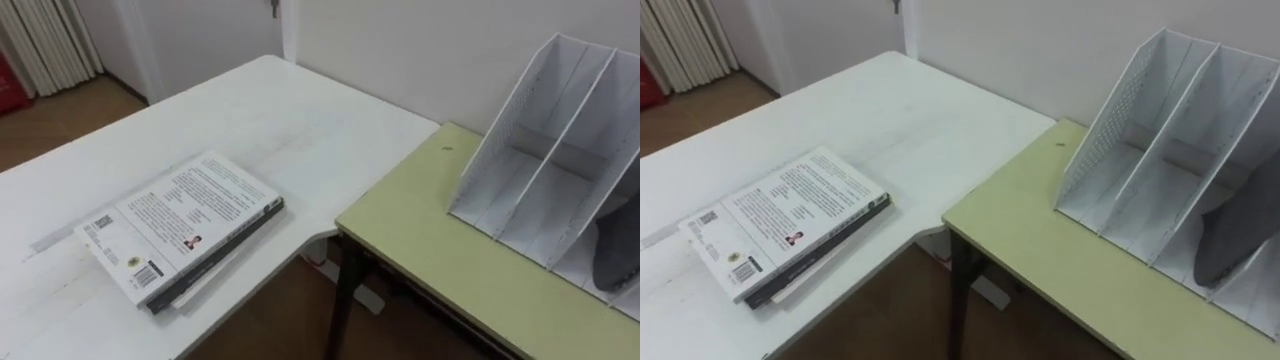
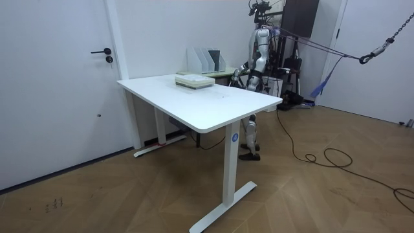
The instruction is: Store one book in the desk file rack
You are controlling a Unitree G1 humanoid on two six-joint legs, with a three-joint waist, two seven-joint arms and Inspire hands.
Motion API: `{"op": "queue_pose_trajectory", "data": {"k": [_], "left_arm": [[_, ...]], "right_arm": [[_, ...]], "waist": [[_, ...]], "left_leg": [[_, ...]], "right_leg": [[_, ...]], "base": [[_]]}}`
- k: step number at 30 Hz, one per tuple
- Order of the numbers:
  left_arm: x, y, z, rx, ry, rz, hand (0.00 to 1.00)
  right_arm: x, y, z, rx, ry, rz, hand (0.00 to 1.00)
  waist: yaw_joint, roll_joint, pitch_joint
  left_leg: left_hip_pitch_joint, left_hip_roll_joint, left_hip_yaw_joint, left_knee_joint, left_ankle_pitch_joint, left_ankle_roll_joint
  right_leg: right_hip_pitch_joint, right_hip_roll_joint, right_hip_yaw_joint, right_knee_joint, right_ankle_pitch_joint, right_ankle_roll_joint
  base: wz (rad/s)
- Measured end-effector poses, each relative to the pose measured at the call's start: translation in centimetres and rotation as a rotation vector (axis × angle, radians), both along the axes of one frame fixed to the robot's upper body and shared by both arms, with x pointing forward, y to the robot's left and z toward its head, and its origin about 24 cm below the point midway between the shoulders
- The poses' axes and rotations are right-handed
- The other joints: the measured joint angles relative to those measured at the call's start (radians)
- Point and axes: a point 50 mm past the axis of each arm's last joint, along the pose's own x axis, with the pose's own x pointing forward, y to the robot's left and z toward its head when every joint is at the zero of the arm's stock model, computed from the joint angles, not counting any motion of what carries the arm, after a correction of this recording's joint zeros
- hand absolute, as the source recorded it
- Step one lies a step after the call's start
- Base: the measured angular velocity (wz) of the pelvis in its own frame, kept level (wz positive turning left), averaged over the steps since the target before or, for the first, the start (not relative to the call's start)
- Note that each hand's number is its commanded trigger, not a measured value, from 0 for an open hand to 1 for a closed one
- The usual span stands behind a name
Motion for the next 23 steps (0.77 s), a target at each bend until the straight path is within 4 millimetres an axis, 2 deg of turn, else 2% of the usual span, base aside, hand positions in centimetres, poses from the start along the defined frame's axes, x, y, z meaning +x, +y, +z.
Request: {"op": "queue_pose_trajectory", "data": {"k": [3,6,8,10,11,14,16,23], "left_arm": [[-0.7,0.1,-0.1,0.012,0.014,0.024,0.00],[-0.9,0.1,-0.2,0.021,0.026,0.028,0.00],[-1.4,0.2,-0.3,0.028,0.048,0.053,0.00],[-1.8,0.2,-0.4,0.037,0.061,0.066,0.00],[-2.0,0.1,-0.5,0.040,0.070,0.081,0.00],[-2.3,0.1,-0.6,0.048,0.089,0.100,0.00],[-2.4,0.1,-0.6,0.049,0.094,0.101,0.00],[-2.8,0.2,-0.6,0.080,0.109,0.112,0.00]], "right_arm": [[-1.5,-1.3,-0.9,-0.062,-0.010,-0.082,0.00],[-3.9,-3.1,-2.0,-0.116,0.026,-0.257,0.00],[-6.7,-4.6,-2.5,-0.206,0.088,-0.360,0.00],[-9.0,-5.4,-2.7,-0.264,0.144,-0.434,0.00],[-10.8,-5.5,-2.9,-0.293,0.197,-0.465,0.00],[-14.2,-4.8,-3.2,-0.313,0.318,-0.494,0.00],[-15.0,-4.2,-3.3,-0.306,0.351,-0.510,0.00],[-14.9,-3.4,-3.5,-0.270,0.358,-0.595,0.00]], "waist": [[-0.001,-0.002,0.0003],[-0.010,-0.001,0.0010],[-0.035,0.005,0.0028],[-0.053,0.010,0.0033],[-0.058,0.006,0.0035],[-0.062,0.008,0.0033],[-0.069,0.008,0.0035],[-0.101,0.009,0.0056]], "left_leg": [[0.012,-0.002,-0.001,-0.003,0.000,0.000],[0.013,-0.005,-0.003,-0.007,0.000,0.000],[0.019,-0.016,-0.013,-0.010,0.001,0.001],[0.032,-0.016,-0.018,-0.017,0.001,0.002],[0.037,-0.018,-0.017,-0.019,0.001,0.003],[0.059,-0.016,-0.015,-0.036,0.001,0.002],[0.066,-0.015,-0.016,-0.038,0.001,0.002],[0.071,-0.016,-0.017,-0.038,0.001,0.002]], "right_leg": [[0.016,0.000,-0.003,-0.012,0.001,0.003],[0.021,-0.001,-0.003,-0.012,-0.002,0.005],[0.029,-0.006,-0.009,-0.012,-0.008,0.008],[0.033,-0.012,-0.022,-0.011,-0.016,0.012],[0.038,-0.013,-0.024,-0.011,-0.020,0.013],[0.049,-0.010,-0.011,-0.010,-0.025,0.011],[0.049,-0.009,-0.001,-0.008,-0.028,0.009],[0.052,-0.010,0.001,-0.006,-0.029,0.010]], "base": [[0.06],[0.07],[0.13],[0.19],[0.10],[-0.13],[-0.14],[-0.02]]}}
